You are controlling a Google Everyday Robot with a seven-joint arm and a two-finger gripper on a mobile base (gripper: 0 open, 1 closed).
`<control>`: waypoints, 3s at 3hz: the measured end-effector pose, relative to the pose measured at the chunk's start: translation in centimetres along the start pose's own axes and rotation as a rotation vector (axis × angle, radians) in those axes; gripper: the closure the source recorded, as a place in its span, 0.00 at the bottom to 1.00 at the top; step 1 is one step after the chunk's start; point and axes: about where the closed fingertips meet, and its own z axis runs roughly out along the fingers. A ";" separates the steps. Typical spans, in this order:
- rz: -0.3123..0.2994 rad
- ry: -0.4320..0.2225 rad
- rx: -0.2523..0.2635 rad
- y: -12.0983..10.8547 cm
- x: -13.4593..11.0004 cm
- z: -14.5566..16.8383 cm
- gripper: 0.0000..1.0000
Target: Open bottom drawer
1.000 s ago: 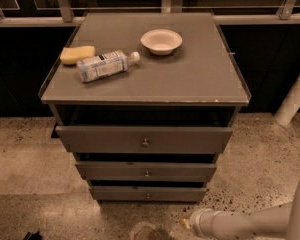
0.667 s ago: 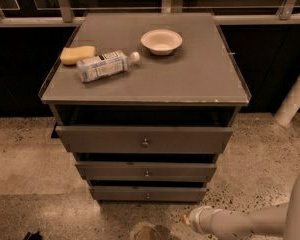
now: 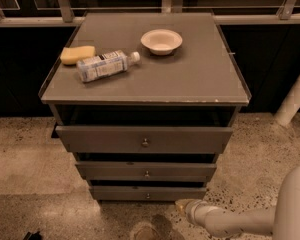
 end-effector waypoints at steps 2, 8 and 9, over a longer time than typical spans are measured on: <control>0.002 -0.019 -0.034 0.0 0.0 0.6 1.00; 0.098 -0.297 -0.046 -7.5 -4.2 11.0 1.00; 0.101 -0.300 -0.035 -8.2 -4.3 11.0 1.00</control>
Offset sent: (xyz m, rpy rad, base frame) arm 0.0185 -0.0015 -0.0189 0.3034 -0.0637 0.2152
